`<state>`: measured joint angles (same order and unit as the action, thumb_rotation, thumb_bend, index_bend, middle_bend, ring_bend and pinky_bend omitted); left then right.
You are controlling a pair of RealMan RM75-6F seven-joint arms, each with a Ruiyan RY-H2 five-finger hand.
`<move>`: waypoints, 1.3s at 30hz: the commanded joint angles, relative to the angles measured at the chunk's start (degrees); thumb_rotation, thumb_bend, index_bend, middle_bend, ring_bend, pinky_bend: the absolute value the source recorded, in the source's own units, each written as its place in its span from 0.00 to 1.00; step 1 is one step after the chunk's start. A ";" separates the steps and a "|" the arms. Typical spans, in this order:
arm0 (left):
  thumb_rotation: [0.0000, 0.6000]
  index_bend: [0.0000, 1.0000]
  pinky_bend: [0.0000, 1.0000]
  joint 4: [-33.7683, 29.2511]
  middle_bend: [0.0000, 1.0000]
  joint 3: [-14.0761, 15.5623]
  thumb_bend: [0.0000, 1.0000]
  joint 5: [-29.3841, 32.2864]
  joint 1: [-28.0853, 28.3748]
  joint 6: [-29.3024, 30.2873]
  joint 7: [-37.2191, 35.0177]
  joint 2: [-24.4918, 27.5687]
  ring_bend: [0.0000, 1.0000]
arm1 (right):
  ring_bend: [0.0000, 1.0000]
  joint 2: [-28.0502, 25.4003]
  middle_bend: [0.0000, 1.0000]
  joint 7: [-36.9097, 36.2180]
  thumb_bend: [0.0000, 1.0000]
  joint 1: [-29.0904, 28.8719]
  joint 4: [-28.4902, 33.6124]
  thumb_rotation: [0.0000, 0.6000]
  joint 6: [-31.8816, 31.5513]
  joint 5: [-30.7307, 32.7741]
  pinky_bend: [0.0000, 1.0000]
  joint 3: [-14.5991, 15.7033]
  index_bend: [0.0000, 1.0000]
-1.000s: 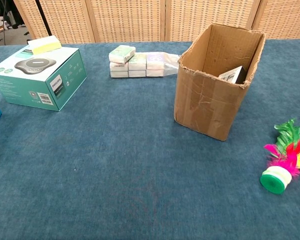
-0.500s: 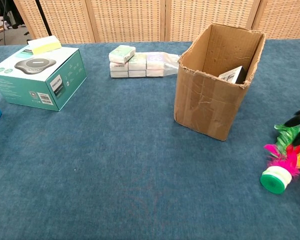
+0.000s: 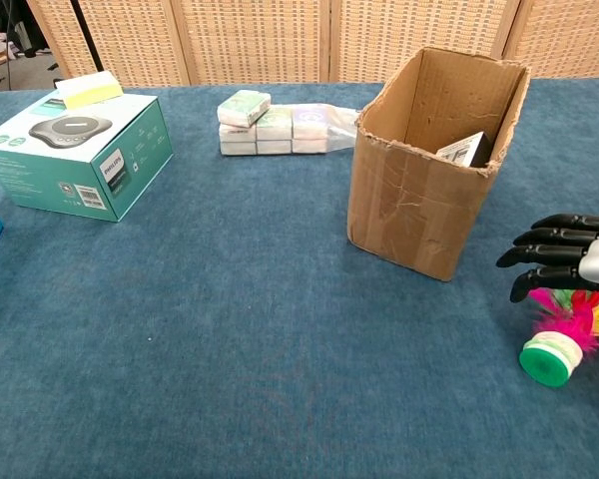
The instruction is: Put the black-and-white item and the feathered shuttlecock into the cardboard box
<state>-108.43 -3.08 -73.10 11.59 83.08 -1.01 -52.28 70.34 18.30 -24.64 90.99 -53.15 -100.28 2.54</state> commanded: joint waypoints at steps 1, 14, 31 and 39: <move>1.00 0.00 0.04 0.09 0.00 -0.29 0.00 -0.05 -0.14 -0.31 -0.17 0.05 0.00 | 0.09 1.27 0.18 0.46 0.00 -0.41 -1.41 1.00 0.84 1.62 0.08 -0.08 0.25; 1.00 0.00 0.04 0.34 0.00 -1.42 0.00 -0.02 -0.29 -2.00 0.26 -0.38 0.00 | 0.51 4.45 0.63 -12.07 0.64 -0.72 -9.11 1.00 -7.90 -4.78 0.41 4.10 0.69; 1.00 0.00 0.04 -0.32 0.00 -2.20 0.00 -0.65 -0.84 -2.58 0.92 -0.40 0.00 | 0.52 -13.44 0.64 -19.78 0.67 0.73 2.09 1.00 -27.90 -5.58 0.42 -0.51 0.70; 1.00 0.00 0.04 -0.47 0.00 -2.42 0.00 -1.31 -1.00 -2.51 1.33 -0.54 0.00 | 0.52 -16.11 0.64 -13.61 0.67 -6.43 8.40 1.00 -18.39 6.49 0.42 -10.02 0.70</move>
<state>-108.90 -5.49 -74.41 10.59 80.58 0.30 -52.81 54.99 2.34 -28.35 97.21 -75.15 -97.16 -5.18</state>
